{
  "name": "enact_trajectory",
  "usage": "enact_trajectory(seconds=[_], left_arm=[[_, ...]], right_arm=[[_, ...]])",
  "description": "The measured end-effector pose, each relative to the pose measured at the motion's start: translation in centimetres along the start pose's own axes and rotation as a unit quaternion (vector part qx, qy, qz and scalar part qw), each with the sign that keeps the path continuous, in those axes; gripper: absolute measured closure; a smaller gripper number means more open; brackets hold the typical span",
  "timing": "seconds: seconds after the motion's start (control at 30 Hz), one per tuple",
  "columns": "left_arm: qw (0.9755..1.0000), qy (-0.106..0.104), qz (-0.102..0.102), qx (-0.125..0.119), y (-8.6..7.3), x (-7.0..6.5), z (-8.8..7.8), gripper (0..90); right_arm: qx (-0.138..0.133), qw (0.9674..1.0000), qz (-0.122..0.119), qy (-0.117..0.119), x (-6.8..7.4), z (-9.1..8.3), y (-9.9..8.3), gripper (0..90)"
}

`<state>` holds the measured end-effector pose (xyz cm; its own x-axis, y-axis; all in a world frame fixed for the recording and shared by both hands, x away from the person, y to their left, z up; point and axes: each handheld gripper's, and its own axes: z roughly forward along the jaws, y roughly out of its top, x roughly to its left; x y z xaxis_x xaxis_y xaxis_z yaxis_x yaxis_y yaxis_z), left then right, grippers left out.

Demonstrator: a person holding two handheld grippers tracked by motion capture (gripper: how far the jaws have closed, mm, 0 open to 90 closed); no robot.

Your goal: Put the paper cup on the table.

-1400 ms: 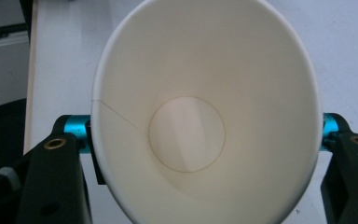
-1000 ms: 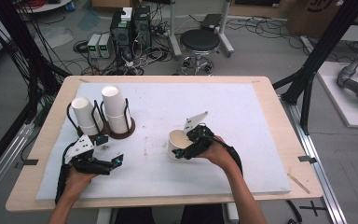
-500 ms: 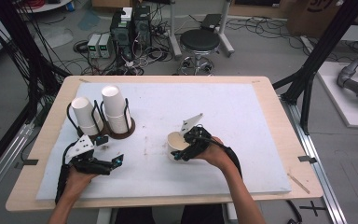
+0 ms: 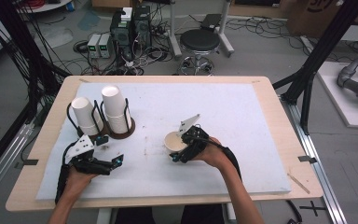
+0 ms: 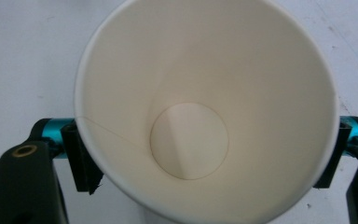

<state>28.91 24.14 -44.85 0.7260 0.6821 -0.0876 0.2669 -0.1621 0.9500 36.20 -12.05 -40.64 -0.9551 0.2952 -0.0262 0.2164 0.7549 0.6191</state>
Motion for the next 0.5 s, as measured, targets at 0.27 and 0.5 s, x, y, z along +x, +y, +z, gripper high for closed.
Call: enact_trajectory(seconds=[0.27,0.5], left_arm=[[1.0000,0.001,-0.001,-0.001,-0.02,0.00,-0.04,1.8],[1.0000,0.002,-0.001,-0.001,-0.05,0.05,-0.11,1.8]], right_arm=[[-0.005,1.0000,0.002,0.005,0.03,-0.37,-0.10,17.9],[-0.007,0.9999,0.005,0.006,0.12,-0.75,-0.76,18.0]])
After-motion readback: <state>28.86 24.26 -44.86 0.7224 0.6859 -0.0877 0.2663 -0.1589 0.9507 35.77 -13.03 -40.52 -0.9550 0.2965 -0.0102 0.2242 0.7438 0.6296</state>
